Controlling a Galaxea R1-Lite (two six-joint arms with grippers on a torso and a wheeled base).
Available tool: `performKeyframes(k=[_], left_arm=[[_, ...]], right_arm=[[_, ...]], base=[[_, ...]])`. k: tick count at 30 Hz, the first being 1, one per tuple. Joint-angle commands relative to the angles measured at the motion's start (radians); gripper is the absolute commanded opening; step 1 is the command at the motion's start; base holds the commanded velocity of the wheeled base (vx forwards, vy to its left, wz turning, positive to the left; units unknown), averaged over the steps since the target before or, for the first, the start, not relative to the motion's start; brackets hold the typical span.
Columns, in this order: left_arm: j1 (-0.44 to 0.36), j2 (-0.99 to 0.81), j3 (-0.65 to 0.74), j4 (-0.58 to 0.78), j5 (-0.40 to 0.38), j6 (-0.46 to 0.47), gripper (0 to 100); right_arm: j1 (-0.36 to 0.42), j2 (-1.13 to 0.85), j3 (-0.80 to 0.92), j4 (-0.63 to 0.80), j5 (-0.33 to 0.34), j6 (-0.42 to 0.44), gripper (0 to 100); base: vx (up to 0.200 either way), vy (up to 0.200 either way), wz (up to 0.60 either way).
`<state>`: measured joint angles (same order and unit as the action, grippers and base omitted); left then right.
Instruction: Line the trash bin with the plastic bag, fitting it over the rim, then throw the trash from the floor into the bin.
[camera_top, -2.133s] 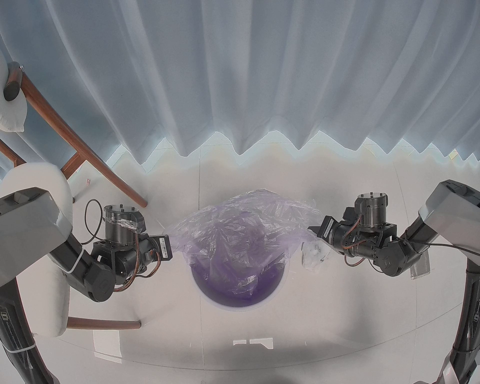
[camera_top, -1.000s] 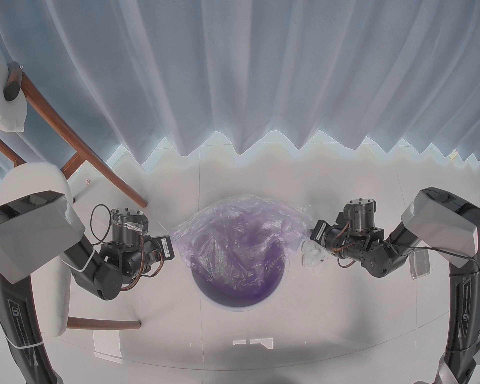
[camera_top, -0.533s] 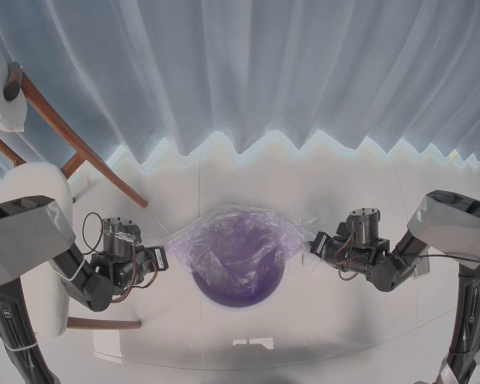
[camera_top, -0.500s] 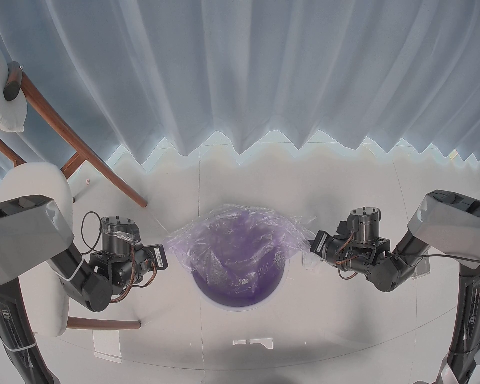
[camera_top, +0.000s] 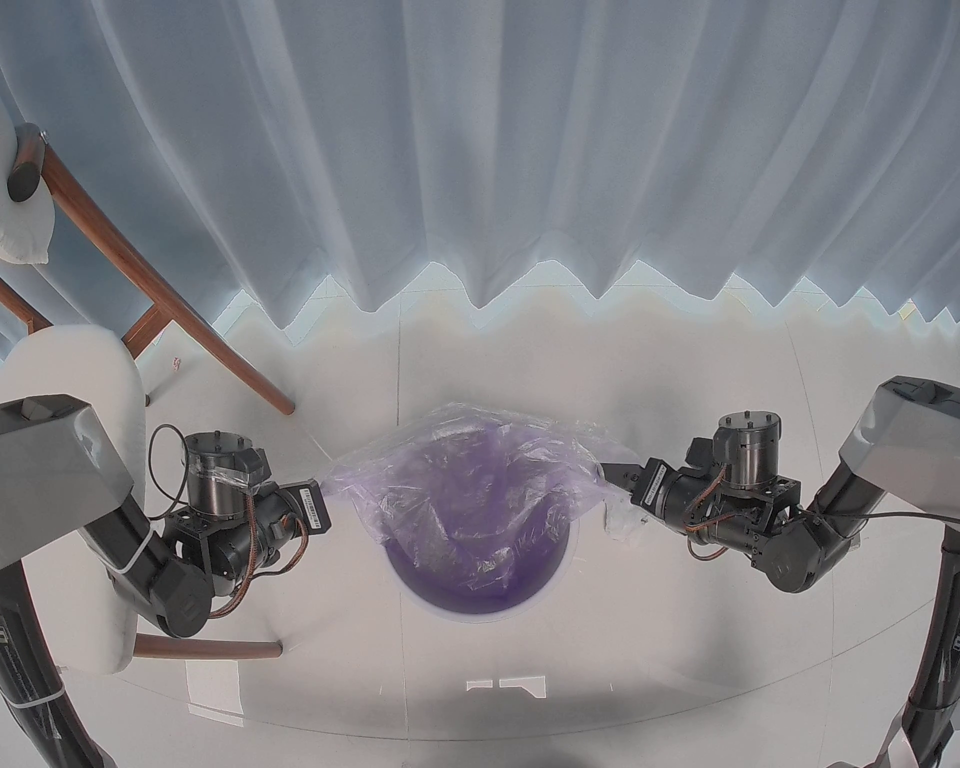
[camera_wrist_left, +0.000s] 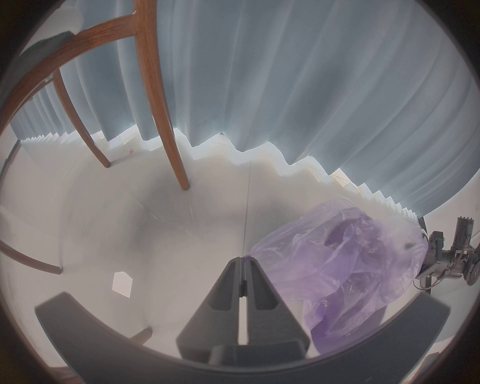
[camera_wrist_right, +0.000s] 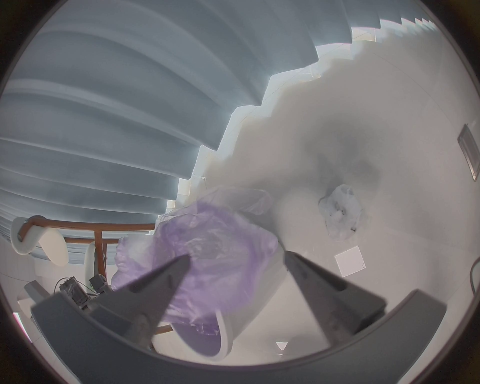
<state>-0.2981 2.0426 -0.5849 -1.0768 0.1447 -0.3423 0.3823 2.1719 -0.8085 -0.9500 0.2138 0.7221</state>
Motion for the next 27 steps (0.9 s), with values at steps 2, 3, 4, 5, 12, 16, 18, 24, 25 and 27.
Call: performKeyframes(k=[2,3,4,5,12,16,18,24,25,27], left_arm=[[0.004,-0.016,0.036,-0.026,-0.002,0.005,0],[0.004,-0.022,0.04,-0.029,-0.002,0.005,0],[0.0,-0.03,0.042,-0.031,-0.004,0.008,0],[-0.004,-0.035,0.042,-0.035,-0.004,0.011,0],[-0.03,-0.027,0.08,-0.164,-0.039,0.025,0],[-0.018,-0.032,0.091,-0.192,-0.05,0.031,0],[-0.01,-0.027,0.094,-0.196,-0.045,0.031,0],[-0.006,-0.024,0.125,-0.196,-0.039,0.026,100],[-0.006,-0.021,0.126,-0.198,-0.037,0.026,100],[-0.006,-0.021,0.126,-0.201,-0.037,0.026,100]], right_arm=[[0.006,-0.139,0.126,-0.004,0.001,-0.003,100],[0.006,-0.162,0.138,-0.001,0.006,0.002,100],[0.006,-0.188,0.143,0.007,0.01,0.007,100],[0.006,-0.21,0.144,0.013,0.018,0.014,100],[0.03,-0.264,0.038,0.174,0.084,0.175,100],[0.038,-0.268,0.003,0.224,0.082,0.188,100],[0.049,-0.276,0.002,0.267,0.068,0.186,100],[0.079,-0.351,0.011,0.31,0.039,0.178,100],[0.081,-0.373,0.011,0.312,0.039,0.174,100],[0.081,-0.386,0.012,0.31,0.038,0.152,100]], base=[[0.0,0.0,0.0],[0.0,0.0,0.0],[0.0,0.0,0.0],[0.0,0.0,0.0],[0.0,0.0,0.0],[0.0,0.0,0.0],[0.0,0.0,0.0],[0.0,0.0,0.0],[0.0,0.0,0.0],[0.0,0.0,0.0]])
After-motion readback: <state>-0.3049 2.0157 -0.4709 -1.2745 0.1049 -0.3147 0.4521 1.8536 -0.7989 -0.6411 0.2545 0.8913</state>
